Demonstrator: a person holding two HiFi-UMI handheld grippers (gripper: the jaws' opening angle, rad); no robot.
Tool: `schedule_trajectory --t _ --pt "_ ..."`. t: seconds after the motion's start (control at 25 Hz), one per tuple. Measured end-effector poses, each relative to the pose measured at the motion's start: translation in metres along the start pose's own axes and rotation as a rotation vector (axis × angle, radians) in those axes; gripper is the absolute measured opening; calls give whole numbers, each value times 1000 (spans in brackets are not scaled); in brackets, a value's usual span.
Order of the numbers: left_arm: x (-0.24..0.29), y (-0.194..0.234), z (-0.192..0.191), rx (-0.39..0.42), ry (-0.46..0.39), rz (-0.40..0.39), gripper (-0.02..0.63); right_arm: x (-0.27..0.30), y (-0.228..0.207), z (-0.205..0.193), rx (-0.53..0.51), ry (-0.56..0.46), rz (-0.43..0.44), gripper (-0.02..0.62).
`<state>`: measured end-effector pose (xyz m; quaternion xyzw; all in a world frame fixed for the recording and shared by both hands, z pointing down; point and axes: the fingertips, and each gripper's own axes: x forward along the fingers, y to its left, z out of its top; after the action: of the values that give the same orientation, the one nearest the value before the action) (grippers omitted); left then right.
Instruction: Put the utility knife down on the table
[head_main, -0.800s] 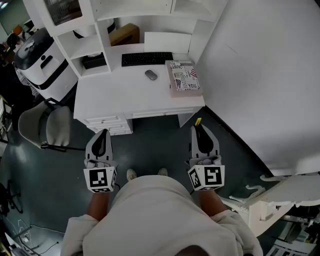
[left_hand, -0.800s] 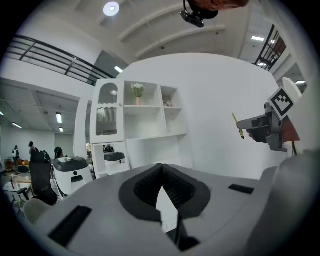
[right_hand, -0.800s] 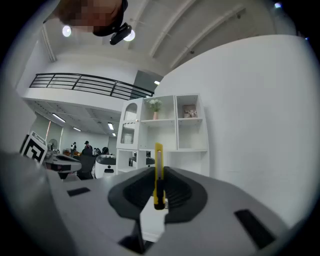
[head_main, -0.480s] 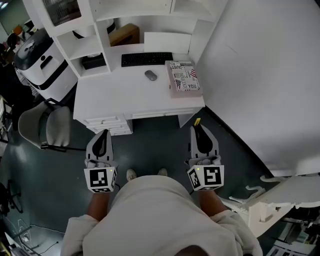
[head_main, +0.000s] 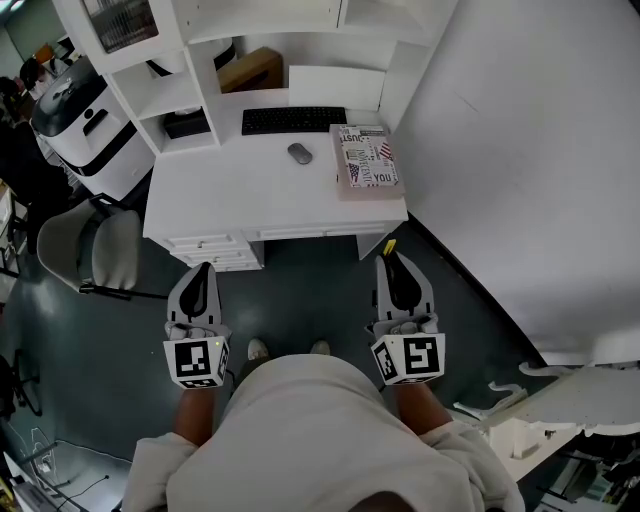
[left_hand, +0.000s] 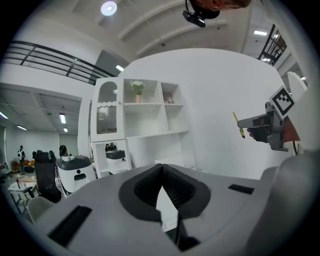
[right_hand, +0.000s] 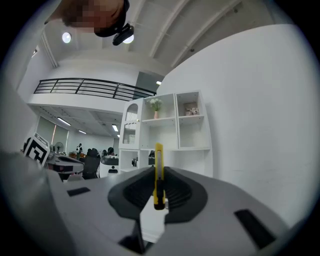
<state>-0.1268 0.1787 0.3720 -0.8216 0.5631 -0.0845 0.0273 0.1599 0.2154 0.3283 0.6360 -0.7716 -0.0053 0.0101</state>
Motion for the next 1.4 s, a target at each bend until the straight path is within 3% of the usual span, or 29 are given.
schedule_trajectory --t 0.36,0.6,0.96,1.4 --pt "0 -34 -4 -11 33 66 2 10 -33 -7 9 4 76 60" --pt "14 -35 -8 -20 43 72 2 27 -37 -12 14 17 96 60" --pt "74 3 -18 -48 19 40 2 88 -23 -21 -5 40 90 60" --pt "189 80 -29 -62 28 -46 2 216 -3 -31 -17 84 31 60"
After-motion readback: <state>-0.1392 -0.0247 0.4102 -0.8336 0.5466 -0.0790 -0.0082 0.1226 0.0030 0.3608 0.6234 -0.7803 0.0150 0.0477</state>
